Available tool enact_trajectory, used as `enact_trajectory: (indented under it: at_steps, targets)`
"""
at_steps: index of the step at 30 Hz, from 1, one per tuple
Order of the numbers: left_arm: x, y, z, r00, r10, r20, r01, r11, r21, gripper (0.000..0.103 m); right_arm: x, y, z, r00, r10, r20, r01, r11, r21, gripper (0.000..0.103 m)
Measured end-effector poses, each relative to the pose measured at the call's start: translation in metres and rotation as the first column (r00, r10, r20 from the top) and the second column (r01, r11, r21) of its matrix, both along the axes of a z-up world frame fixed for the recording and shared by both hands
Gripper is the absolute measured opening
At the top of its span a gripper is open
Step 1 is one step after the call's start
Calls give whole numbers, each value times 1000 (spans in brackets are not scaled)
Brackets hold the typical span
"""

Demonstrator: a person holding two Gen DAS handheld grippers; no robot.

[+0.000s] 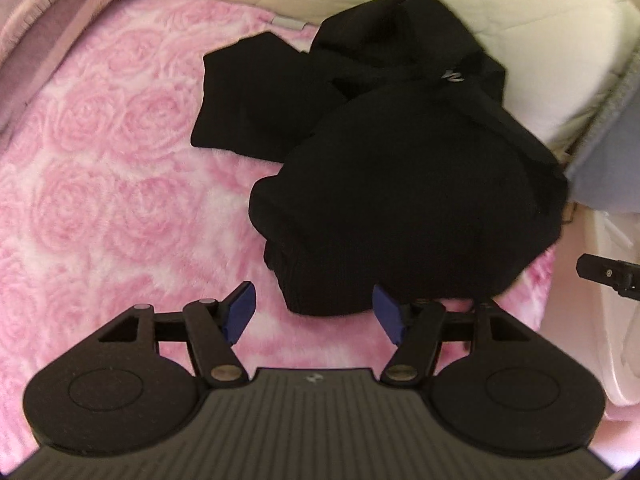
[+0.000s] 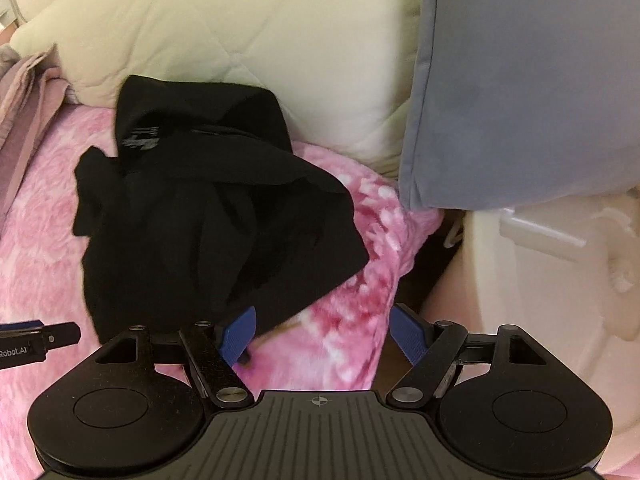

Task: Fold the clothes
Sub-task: 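Grasp the black sweatpants with the left gripper while the right gripper grasps them too, then lift the sweatpants with both grippers, carry them and drop them onto the bed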

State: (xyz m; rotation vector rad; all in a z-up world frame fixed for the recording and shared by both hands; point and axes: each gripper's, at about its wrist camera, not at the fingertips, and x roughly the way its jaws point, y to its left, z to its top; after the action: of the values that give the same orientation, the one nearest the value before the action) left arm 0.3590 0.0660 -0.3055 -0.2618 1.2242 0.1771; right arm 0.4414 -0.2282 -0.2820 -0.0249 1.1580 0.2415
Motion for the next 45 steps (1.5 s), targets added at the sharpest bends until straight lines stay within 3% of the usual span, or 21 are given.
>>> enact_trajectory:
  at_steps: [11, 17, 18, 19, 21, 22, 23, 24, 27, 31, 34, 37, 41, 45]
  targets:
    - [20, 27, -52, 998, 52, 47, -46, 992, -121, 64, 55, -5, -60, 999, -24, 37, 23, 999, 27, 78]
    - [29, 29, -67, 995, 75, 72, -59, 978, -200, 64, 61, 11, -72, 998, 60, 22, -60, 997, 40, 77]
    - [30, 28, -67, 995, 70, 77, -53, 979, -199, 63, 60, 14, -73, 997, 69, 29, -70, 997, 27, 72]
    - [32, 27, -67, 995, 62, 80, -45, 980, -194, 61, 60, 14, -73, 997, 71, 28, -72, 997, 27, 61]
    - [32, 25, -65, 995, 49, 91, -30, 979, -199, 51, 61, 12, -71, 999, 52, 13, -52, 998, 41, 47]
    - [31, 25, -63, 994, 45, 103, -22, 977, -213, 36, 62, 10, -70, 999, 49, 1, -49, 997, 63, 33]
    - [30, 25, -60, 993, 44, 114, -15, 971, -237, 20, 62, 8, -68, 999, 50, -12, -49, 995, 83, 29]
    - [30, 24, -57, 992, 44, 121, -11, 964, -265, 16, 62, 7, -65, 998, 56, -24, -54, 994, 96, 23]
    - [23, 21, -40, 987, 53, 151, -7, 957, -289, 10, 59, 9, -48, 996, 85, -27, -81, 989, 124, 18]
    - [-4, 23, 5, 964, 102, 247, -13, 941, -337, 8, 51, 5, -1, 997, 79, -1, -76, 965, 252, 17]
    - [-38, 32, 52, 925, 169, 339, -35, 929, -367, 8, 44, 13, 47, 994, 94, 59, -109, 926, 362, 16]
    - [-88, 47, 102, 866, 261, 428, -79, 914, -398, 8, 31, 30, 102, 979, 140, 145, -192, 870, 454, 16]
    - [-170, 73, 168, 748, 377, 546, -172, 905, -388, 8, 4, 60, 168, 943, 221, 248, -325, 769, 550, 16]
    - [-272, 100, 230, 595, 490, 637, -292, 870, -397, 8, -37, 97, 221, 898, 288, 333, -439, 641, 630, 16]
